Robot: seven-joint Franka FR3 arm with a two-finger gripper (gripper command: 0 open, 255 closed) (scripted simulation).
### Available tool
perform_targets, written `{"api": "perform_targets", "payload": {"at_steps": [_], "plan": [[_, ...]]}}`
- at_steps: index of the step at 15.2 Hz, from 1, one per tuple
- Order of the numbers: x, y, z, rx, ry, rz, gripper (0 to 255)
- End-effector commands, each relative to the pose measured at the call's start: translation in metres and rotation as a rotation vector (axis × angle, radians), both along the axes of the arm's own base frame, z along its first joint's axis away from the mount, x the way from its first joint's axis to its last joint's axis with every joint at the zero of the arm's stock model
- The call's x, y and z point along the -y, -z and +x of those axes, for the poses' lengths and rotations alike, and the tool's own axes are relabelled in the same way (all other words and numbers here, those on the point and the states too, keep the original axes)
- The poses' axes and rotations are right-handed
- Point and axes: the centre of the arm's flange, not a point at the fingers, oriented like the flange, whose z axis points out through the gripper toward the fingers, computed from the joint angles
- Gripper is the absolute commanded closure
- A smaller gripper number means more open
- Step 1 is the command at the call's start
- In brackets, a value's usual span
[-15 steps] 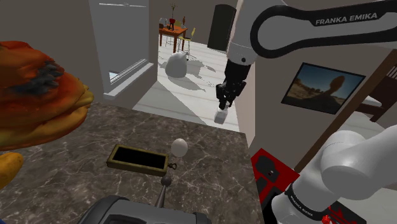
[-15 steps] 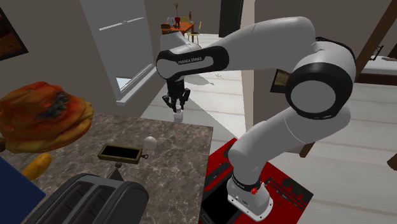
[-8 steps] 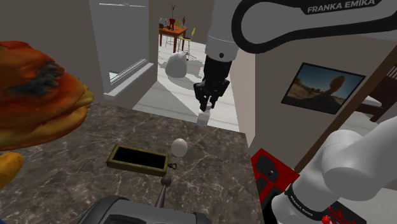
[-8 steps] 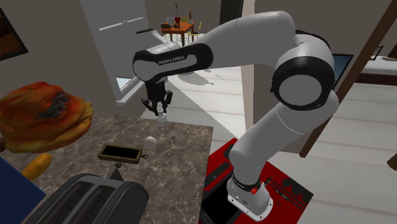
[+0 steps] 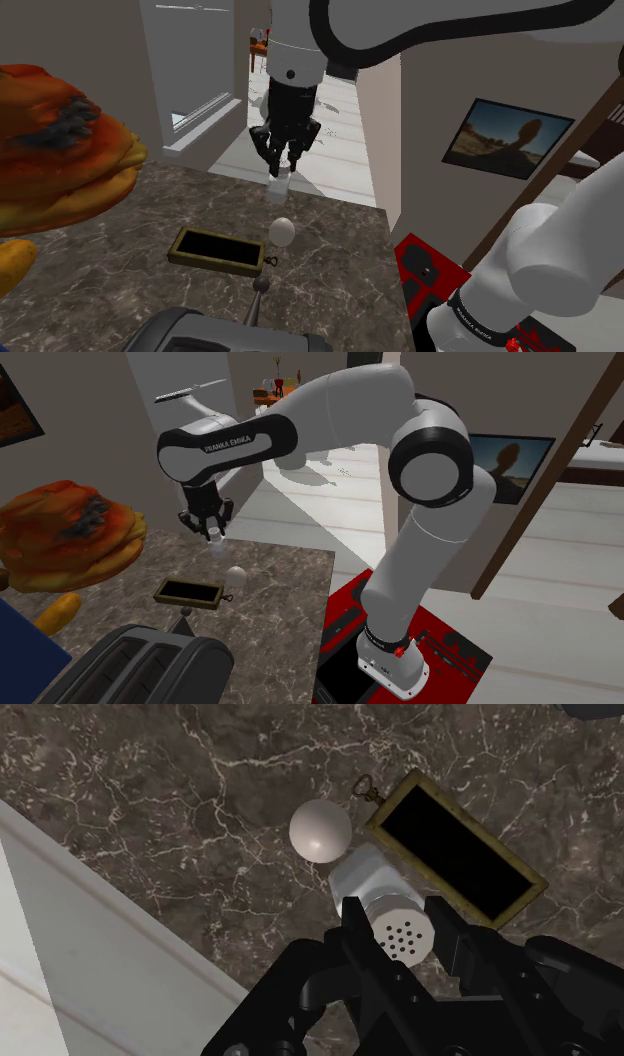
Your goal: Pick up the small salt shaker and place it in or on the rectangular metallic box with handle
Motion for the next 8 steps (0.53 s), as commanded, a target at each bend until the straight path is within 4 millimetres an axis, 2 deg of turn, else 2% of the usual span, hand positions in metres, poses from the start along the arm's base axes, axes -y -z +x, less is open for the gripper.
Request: {"api": "perform_targets", "payload": {"at_steps": [1,7,8], "plan": [[-0.027,-0.003,0.006,0.001,0.002,0.001,255],[-0.106,-0.014,0.025,0.001,0.002,0.001,255],[-0.106,-0.009,0.025,0.0,0.002,0.001,255]]}}
